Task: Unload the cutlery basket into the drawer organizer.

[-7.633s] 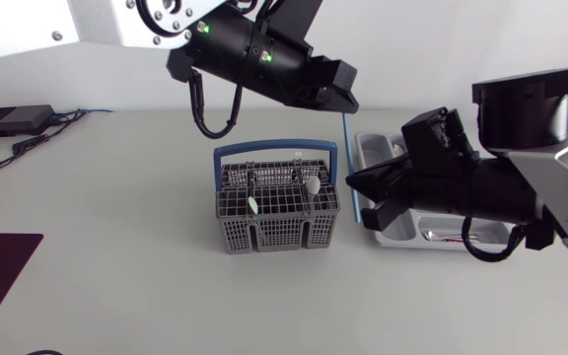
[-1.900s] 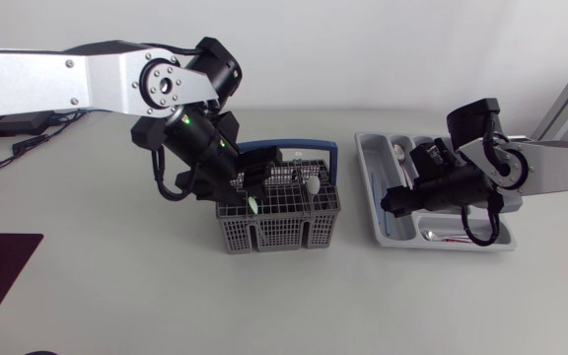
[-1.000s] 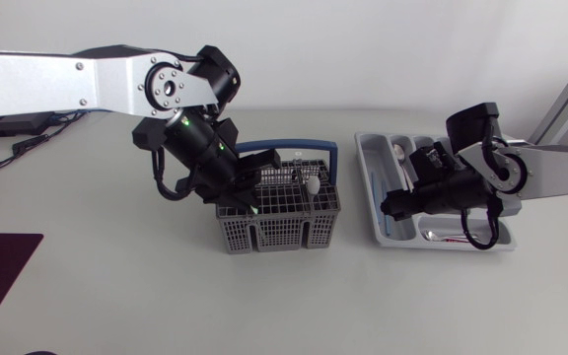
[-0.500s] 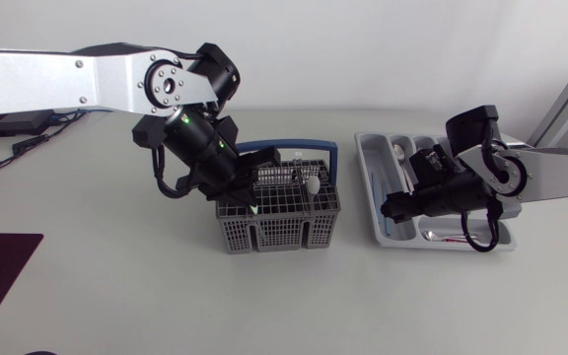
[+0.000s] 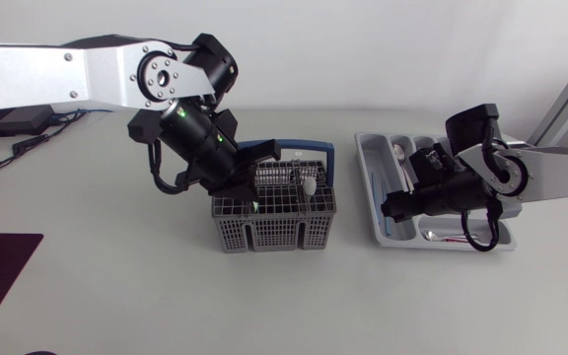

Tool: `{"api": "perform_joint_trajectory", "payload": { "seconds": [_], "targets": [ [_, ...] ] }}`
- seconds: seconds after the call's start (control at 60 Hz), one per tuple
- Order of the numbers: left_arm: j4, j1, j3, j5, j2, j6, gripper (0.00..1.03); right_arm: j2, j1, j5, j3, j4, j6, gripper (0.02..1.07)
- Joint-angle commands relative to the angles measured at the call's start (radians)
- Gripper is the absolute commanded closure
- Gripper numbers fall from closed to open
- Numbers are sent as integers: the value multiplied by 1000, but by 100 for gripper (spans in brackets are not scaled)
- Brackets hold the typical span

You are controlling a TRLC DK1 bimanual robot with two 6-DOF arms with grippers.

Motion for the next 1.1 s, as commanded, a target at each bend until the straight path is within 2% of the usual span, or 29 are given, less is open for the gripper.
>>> {"api": "perform_joint_trajectory", "payload": {
  "seconds": [0.0,0.3,0.55,0.683,0.75,0.85,1.083],
  "targets": [
    [-17,12,30,1,-39,-32,93,-13,8,8,-22,-1,-6,46],
    [-18,30,13,24,-82,-30,93,-53,48,22,-29,-7,-5,46],
    [-18,36,4,50,-102,-30,93,-220,241,8,-78,-47,-26,46],
    [-23,38,-1,59,-110,-27,93,-279,346,-47,-115,-50,-75,45],
    [-25,42,-2,65,-115,-26,93,-294,387,-62,-129,-48,-92,41],
    [-26,44,-5,74,-119,-24,93,-308,431,-79,-147,-42,-112,37],
    [-34,44,-1,97,-130,-26,93,-308,481,-76,-153,-34,-109,37]
  ]
}}
